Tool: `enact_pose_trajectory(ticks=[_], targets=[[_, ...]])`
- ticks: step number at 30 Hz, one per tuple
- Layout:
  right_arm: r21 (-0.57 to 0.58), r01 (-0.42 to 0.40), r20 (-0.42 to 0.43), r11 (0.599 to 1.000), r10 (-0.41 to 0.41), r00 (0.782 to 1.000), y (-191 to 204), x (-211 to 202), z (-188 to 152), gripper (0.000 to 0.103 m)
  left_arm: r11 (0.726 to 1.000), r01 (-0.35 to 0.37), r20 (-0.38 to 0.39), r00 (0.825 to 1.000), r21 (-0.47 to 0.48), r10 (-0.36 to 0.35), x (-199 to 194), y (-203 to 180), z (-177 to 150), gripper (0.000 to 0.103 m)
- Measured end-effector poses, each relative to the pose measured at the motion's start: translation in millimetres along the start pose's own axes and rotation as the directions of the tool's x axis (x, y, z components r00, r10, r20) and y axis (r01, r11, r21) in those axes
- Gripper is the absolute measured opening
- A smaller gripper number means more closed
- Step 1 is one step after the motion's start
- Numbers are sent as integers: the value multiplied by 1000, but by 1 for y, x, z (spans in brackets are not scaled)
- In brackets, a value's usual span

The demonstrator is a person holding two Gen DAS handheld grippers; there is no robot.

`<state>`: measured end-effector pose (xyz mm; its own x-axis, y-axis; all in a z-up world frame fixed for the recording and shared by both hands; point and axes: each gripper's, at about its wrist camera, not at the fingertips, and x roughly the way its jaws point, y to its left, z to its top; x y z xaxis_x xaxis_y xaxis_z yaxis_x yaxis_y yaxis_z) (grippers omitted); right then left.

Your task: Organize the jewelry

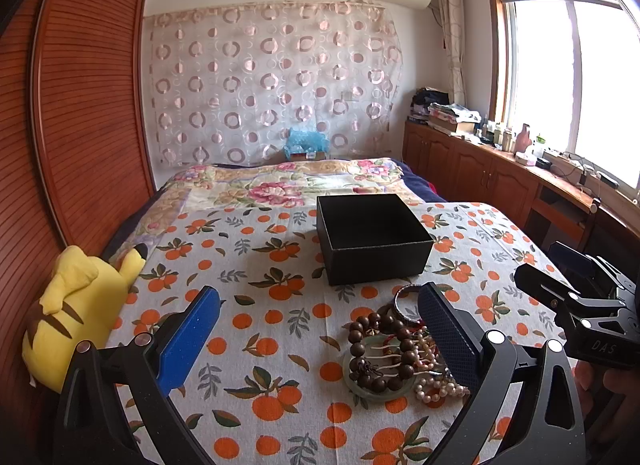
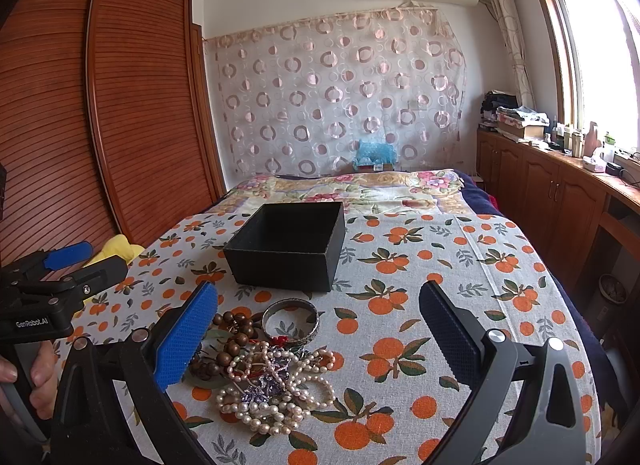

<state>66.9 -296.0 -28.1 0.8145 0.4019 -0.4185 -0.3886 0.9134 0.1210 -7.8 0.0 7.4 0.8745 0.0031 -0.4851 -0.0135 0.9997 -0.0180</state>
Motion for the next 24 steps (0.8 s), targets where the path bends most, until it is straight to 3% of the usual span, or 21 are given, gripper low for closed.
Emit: enact_pose_trajectory(ticks=[24], targets=[[3, 0, -1, 1000, 0, 1000, -1, 0, -1, 101, 1000, -1, 0, 1000, 2, 1, 3, 0, -1, 95]])
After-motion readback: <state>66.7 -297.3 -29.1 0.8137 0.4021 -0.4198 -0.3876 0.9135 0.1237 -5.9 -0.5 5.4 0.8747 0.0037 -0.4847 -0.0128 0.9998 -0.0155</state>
